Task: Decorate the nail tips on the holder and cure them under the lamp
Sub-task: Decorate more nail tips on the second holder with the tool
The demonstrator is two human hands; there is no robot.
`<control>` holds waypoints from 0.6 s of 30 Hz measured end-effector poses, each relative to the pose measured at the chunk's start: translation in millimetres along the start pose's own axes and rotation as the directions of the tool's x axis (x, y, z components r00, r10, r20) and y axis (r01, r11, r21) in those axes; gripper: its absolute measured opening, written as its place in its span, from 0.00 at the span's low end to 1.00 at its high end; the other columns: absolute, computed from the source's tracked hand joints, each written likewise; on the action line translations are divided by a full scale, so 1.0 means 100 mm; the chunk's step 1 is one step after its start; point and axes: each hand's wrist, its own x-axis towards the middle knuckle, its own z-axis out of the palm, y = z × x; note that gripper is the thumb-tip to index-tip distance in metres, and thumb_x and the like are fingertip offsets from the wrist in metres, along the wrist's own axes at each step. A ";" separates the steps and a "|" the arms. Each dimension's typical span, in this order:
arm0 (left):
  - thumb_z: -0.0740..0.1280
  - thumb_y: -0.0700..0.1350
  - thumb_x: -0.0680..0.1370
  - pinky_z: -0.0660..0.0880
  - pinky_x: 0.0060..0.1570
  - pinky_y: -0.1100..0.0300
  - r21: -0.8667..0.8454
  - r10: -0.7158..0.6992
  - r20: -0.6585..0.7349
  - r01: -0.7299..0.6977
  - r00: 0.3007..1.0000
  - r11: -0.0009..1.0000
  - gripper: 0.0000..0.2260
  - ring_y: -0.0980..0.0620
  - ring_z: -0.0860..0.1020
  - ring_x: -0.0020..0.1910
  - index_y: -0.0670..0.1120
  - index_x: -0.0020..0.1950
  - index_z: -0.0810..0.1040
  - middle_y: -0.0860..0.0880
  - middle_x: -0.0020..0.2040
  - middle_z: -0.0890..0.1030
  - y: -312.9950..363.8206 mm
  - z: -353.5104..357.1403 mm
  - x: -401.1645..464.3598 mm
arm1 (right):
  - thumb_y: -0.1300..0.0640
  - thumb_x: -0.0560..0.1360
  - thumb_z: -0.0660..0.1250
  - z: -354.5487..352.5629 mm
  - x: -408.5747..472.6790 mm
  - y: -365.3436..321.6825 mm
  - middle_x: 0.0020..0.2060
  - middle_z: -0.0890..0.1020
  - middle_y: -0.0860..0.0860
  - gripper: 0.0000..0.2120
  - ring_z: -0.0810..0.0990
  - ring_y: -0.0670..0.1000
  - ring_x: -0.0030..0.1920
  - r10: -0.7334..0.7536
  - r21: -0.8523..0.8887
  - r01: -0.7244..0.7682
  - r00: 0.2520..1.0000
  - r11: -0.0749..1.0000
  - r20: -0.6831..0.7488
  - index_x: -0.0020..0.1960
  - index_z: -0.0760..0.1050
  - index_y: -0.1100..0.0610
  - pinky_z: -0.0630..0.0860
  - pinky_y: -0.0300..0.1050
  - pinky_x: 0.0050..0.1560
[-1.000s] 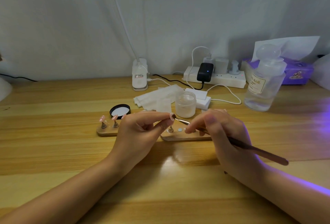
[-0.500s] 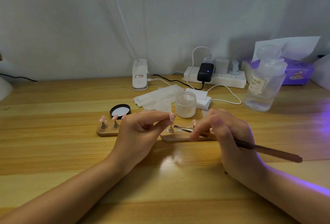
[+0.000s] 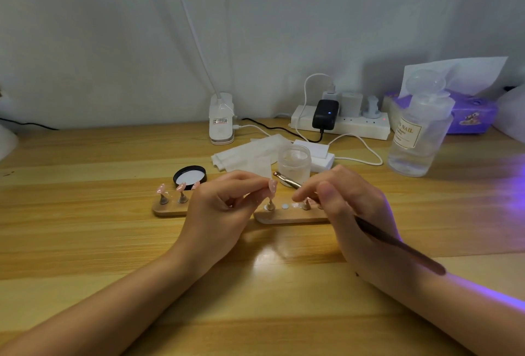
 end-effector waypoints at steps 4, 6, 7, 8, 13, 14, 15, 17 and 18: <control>0.67 0.38 0.71 0.75 0.37 0.61 0.020 0.011 -0.008 -0.011 1.000 1.000 0.09 0.56 0.79 0.38 0.47 0.50 0.81 0.53 0.41 0.82 -0.01 0.00 0.00 | 0.46 0.79 0.52 0.01 -0.02 0.03 0.34 0.78 0.42 0.23 0.77 0.46 0.38 -0.022 -0.012 0.022 0.999 1.000 0.024 0.38 0.80 0.56 0.71 0.46 0.42; 0.68 0.37 0.71 0.74 0.36 0.59 0.027 0.006 -0.004 -0.006 1.000 1.000 0.09 0.55 0.78 0.37 0.46 0.48 0.82 0.52 0.40 0.82 -0.01 -0.01 0.00 | 0.49 0.79 0.53 0.00 -0.03 0.02 0.31 0.79 0.46 0.23 0.76 0.44 0.36 -0.038 0.038 0.038 0.999 0.999 -0.005 0.33 0.79 0.57 0.70 0.49 0.42; 0.68 0.37 0.72 0.74 0.36 0.60 0.027 0.007 -0.003 -0.007 1.000 1.000 0.09 0.55 0.78 0.38 0.47 0.48 0.82 0.52 0.40 0.82 -0.01 -0.01 0.00 | 0.49 0.79 0.53 -0.01 -0.03 0.02 0.30 0.78 0.45 0.23 0.76 0.44 0.36 -0.042 0.043 0.043 0.999 0.998 -0.018 0.33 0.78 0.57 0.70 0.49 0.42; 0.68 0.37 0.72 0.74 0.36 0.59 0.027 0.008 -0.003 -0.008 1.000 1.000 0.09 0.55 0.78 0.38 0.47 0.48 0.82 0.53 0.41 0.82 -0.01 -0.01 0.00 | 0.49 0.79 0.52 -0.01 -0.03 0.01 0.30 0.78 0.45 0.23 0.76 0.44 0.36 -0.038 0.039 0.039 0.999 0.998 -0.027 0.34 0.78 0.56 0.70 0.50 0.42; 0.67 0.42 0.71 0.72 0.35 0.50 0.005 -0.022 -0.014 0.022 1.000 1.000 0.08 0.45 0.77 0.35 0.54 0.46 0.81 0.54 0.41 0.82 0.00 0.00 -0.01 | 0.48 0.78 0.54 0.01 0.02 0.00 0.37 0.75 0.36 0.15 0.76 0.43 0.40 -0.028 -0.065 0.030 0.999 0.997 0.029 0.43 0.78 0.50 0.71 0.41 0.42; 0.66 0.42 0.71 0.72 0.35 0.49 0.009 -0.024 -0.016 0.024 1.000 1.000 0.08 0.44 0.77 0.35 0.54 0.46 0.80 0.54 0.41 0.82 0.00 0.00 -0.01 | 0.46 0.78 0.52 0.01 0.01 0.01 0.36 0.75 0.35 0.19 0.76 0.42 0.40 -0.033 -0.067 0.035 0.999 0.997 0.030 0.42 0.78 0.51 0.70 0.40 0.43; 0.66 0.42 0.71 0.72 0.36 0.48 0.017 -0.022 -0.015 0.022 1.000 1.000 0.09 0.44 0.78 0.36 0.54 0.46 0.80 0.54 0.41 0.82 0.00 0.00 -0.01 | 0.44 0.79 0.51 0.01 0.00 0.02 0.34 0.76 0.37 0.22 0.76 0.42 0.39 -0.030 -0.049 0.031 0.999 0.998 0.021 0.40 0.79 0.53 0.70 0.41 0.43; 0.66 0.42 0.71 0.72 0.35 0.47 0.031 -0.017 -0.006 0.018 1.000 0.999 0.09 0.45 0.78 0.36 0.52 0.48 0.81 0.53 0.41 0.82 0.00 0.00 -0.01 | 0.46 0.79 0.51 0.00 -0.02 0.03 0.31 0.78 0.44 0.25 0.75 0.42 0.37 -0.032 0.007 0.032 0.999 0.999 -0.006 0.34 0.79 0.56 0.70 0.46 0.43; 0.66 0.41 0.71 0.72 0.35 0.46 0.033 -0.020 -0.005 0.020 1.000 0.999 0.08 0.45 0.78 0.36 0.51 0.48 0.81 0.53 0.41 0.82 0.00 0.00 -0.01 | 0.48 0.79 0.52 -0.01 -0.03 0.03 0.31 0.78 0.46 0.24 0.75 0.41 0.36 -0.035 0.020 0.036 0.999 0.999 -0.016 0.33 0.78 0.56 0.69 0.47 0.42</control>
